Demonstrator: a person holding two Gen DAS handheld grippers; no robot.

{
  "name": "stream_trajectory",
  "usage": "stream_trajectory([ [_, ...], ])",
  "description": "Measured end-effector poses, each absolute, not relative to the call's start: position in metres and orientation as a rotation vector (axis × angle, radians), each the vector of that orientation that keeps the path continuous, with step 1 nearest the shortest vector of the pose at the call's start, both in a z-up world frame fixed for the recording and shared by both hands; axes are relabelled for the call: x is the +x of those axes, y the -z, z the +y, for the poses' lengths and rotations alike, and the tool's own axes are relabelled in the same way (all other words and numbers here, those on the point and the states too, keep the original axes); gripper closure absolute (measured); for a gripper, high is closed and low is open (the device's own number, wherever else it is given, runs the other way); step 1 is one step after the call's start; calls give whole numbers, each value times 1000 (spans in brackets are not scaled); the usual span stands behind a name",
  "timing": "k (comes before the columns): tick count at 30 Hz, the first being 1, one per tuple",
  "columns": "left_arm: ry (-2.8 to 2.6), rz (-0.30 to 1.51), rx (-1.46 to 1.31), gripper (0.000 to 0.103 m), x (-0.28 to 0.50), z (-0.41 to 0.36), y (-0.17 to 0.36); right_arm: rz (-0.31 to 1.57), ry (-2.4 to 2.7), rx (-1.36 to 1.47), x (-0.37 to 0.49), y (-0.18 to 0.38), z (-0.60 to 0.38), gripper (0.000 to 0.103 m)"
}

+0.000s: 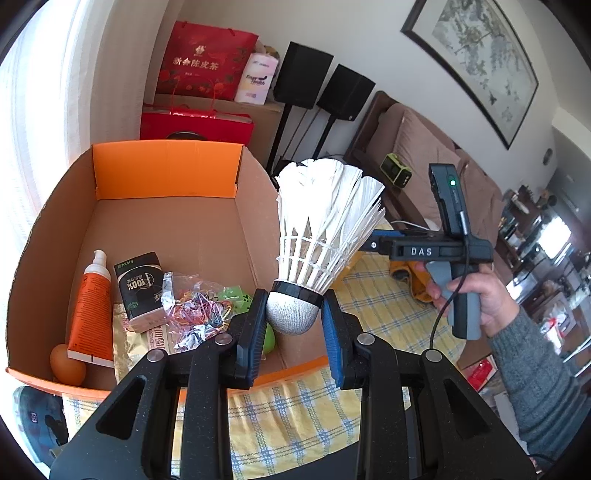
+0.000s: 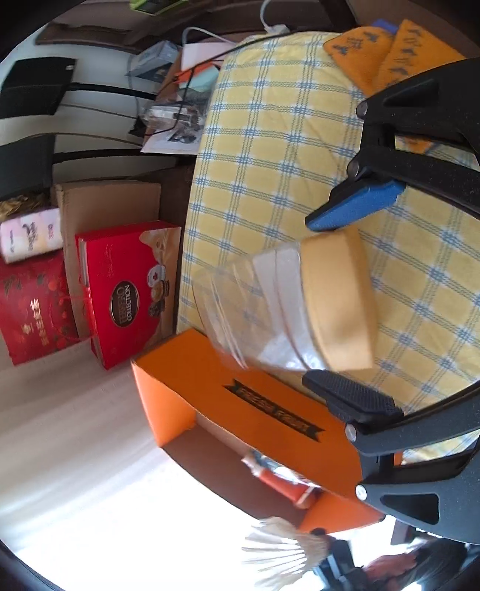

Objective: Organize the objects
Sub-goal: 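Hold the shuttlecock above the box with the left tool while the right tool lifts the yellow-lidded container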

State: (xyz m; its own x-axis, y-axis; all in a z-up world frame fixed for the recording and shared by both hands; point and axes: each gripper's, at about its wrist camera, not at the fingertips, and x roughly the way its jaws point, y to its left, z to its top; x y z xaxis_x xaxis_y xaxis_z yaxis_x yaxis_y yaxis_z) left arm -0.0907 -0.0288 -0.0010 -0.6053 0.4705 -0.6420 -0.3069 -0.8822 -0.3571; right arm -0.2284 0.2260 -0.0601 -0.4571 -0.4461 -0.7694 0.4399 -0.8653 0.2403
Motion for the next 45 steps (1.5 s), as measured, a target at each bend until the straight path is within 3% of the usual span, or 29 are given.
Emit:
stream_trajectory([
  [6, -2458, -286, -1069, 76, -88, -25, 0, 236, 2449, 1140, -200, 68, 198, 5],
  [14, -2458, -277, -1070, 76, -86, -24, -1, 177, 2545, 1167, -205, 84, 193, 1],
  [22, -2475, -284, -1064, 76, -87, -26, -3, 57, 2575, 1178, -213, 90, 199, 1],
  [25, -2481, -281, -1064, 76, -89, -28, -4, 40, 2577, 1166, -213, 88, 200, 11],
  [45, -2520, -294, -1050, 76, -93, -39, -13, 0, 2663, 1102, -199, 60, 204, 12],
])
